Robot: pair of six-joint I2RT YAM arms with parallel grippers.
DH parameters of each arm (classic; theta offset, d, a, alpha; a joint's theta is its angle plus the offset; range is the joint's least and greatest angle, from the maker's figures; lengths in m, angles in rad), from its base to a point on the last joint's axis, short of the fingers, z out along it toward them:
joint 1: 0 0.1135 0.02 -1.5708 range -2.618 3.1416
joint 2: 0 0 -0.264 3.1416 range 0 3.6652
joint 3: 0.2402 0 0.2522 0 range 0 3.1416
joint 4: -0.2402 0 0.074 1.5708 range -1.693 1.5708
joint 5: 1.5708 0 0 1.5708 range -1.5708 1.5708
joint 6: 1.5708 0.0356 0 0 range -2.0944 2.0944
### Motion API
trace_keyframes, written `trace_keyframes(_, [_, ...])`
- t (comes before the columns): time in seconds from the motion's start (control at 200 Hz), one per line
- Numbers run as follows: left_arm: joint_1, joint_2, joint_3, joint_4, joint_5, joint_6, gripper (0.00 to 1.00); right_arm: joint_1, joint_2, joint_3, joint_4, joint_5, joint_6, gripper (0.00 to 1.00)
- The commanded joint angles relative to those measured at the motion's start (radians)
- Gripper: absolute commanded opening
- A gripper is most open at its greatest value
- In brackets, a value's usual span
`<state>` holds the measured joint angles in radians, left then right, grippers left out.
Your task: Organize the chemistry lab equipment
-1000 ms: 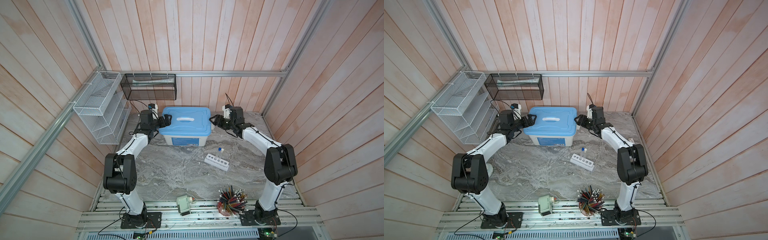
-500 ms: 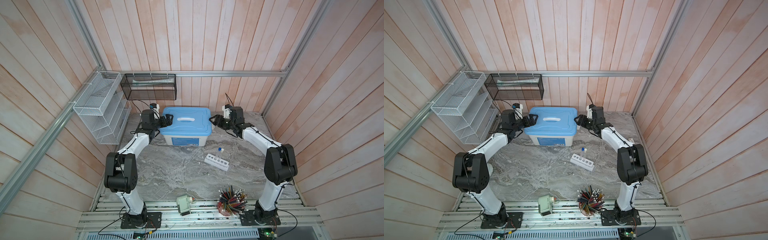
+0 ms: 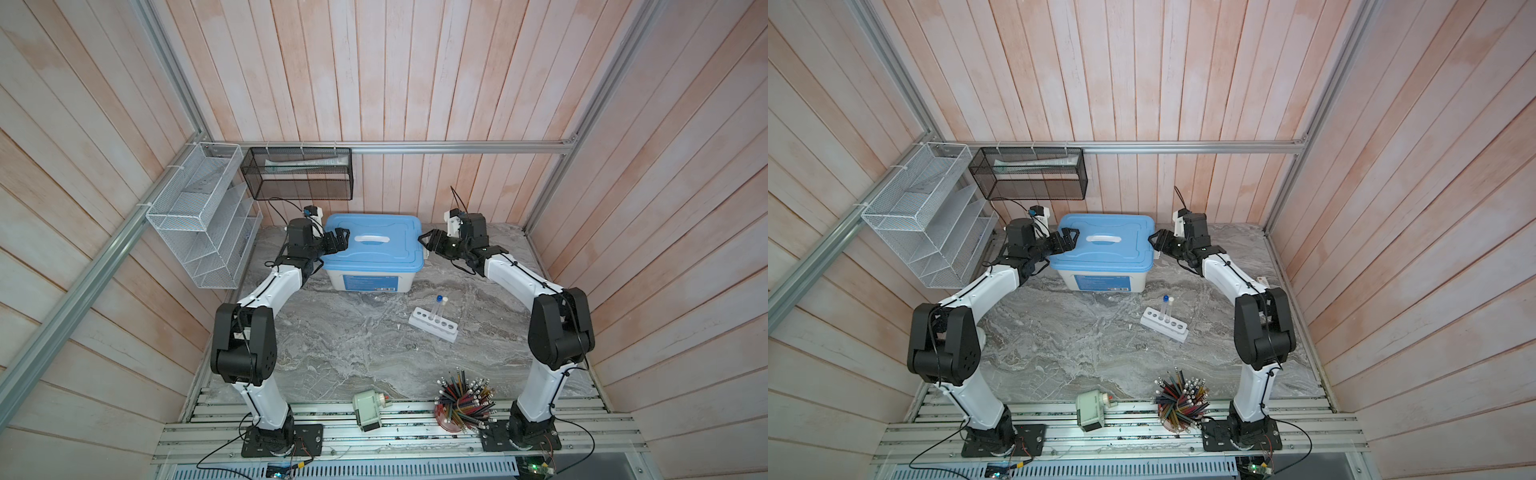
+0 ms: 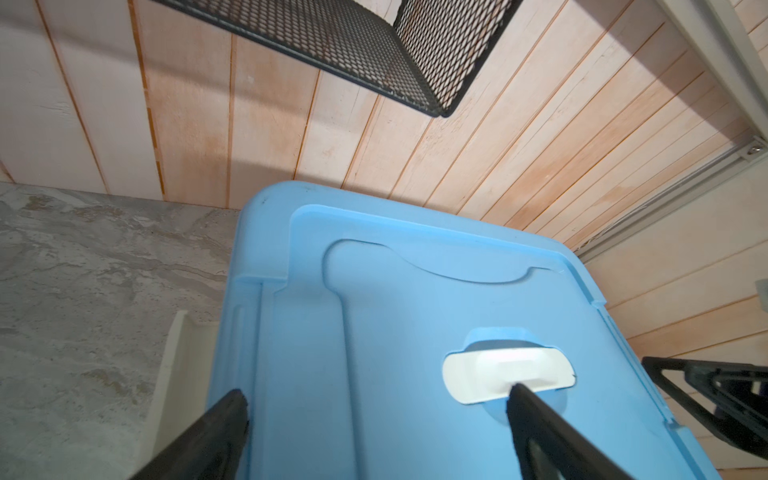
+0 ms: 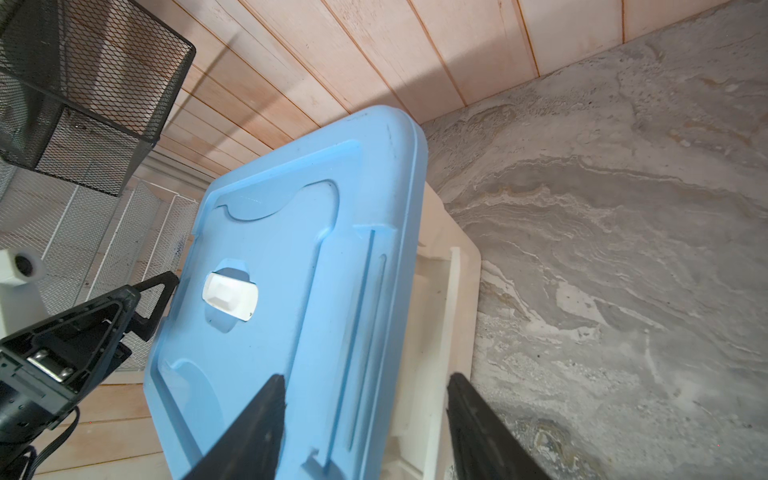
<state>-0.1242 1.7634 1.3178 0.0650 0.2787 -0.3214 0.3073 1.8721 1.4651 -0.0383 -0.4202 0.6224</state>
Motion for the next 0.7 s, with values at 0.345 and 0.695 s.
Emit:
trace_keyframes(0.345, [-0.164,-0.175,-0.014,-0.029,-0.221,0.238,0.99,0.006,-0.05,-0.012,-0.042,0.072,-0.057,0.71])
trace_keyframes(0.695, [-0.255,-0.079,-0.029,0.038,-0.228,0.268,0.98,0.001,-0.099,-0.081,-0.031,0.134,-0.082,0.76])
